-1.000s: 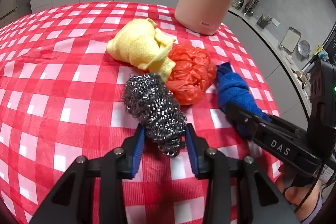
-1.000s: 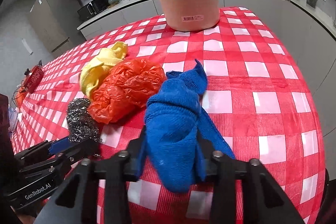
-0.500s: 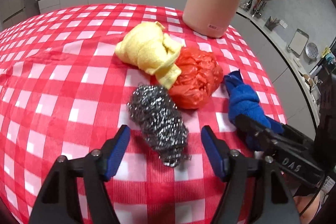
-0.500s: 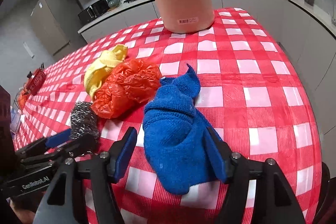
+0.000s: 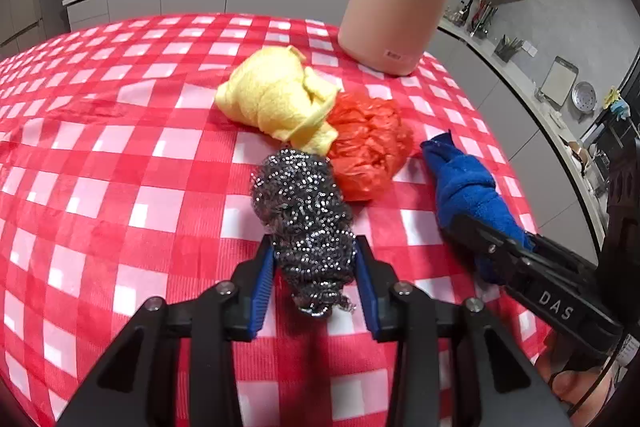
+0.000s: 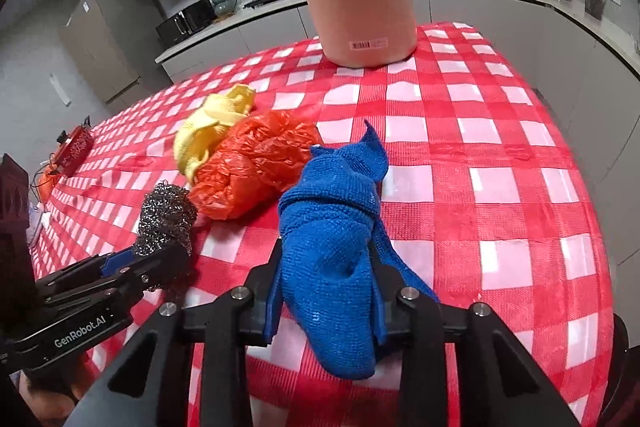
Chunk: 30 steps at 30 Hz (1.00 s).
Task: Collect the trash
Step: 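Grasp the steel wool scrubber with the left gripper while the right grasps the blue cloth, then carry the steel wool and blue cloth over the black bucket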
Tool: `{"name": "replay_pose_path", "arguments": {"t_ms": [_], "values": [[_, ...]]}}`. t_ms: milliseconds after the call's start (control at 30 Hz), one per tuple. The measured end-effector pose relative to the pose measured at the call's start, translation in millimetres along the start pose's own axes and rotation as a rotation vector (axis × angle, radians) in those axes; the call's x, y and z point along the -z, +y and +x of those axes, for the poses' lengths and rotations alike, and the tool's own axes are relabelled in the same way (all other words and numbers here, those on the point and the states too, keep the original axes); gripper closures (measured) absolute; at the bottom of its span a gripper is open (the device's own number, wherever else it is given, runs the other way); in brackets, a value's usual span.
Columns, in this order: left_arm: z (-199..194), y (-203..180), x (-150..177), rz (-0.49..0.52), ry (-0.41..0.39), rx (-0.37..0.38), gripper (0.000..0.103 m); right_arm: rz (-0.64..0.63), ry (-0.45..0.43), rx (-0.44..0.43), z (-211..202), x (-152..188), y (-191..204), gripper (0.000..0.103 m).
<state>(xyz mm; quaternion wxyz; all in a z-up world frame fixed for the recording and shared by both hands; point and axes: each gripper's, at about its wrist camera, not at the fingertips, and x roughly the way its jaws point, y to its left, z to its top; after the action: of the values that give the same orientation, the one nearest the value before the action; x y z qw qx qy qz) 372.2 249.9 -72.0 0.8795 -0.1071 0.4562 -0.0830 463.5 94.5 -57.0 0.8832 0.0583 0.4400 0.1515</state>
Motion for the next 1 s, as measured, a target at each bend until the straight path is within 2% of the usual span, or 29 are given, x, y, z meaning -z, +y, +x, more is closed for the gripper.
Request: {"name": "replay_pose_path", "arguments": {"t_ms": [467, 767, 1000], "values": [[-45, -56, 18, 0.054, -0.067, 0.048, 0.063, 0.039, -0.100, -0.024, -89, 24, -29, 0.066], [-48, -137, 30, 0.150, -0.069, 0.141, 0.063, 0.113, -0.161, 0.031, -152, 55, -90, 0.066], [-33, -206, 41, 0.241, -0.031, 0.242, 0.063, 0.206, -0.181, 0.103, -192, 83, -152, 0.066]]}}
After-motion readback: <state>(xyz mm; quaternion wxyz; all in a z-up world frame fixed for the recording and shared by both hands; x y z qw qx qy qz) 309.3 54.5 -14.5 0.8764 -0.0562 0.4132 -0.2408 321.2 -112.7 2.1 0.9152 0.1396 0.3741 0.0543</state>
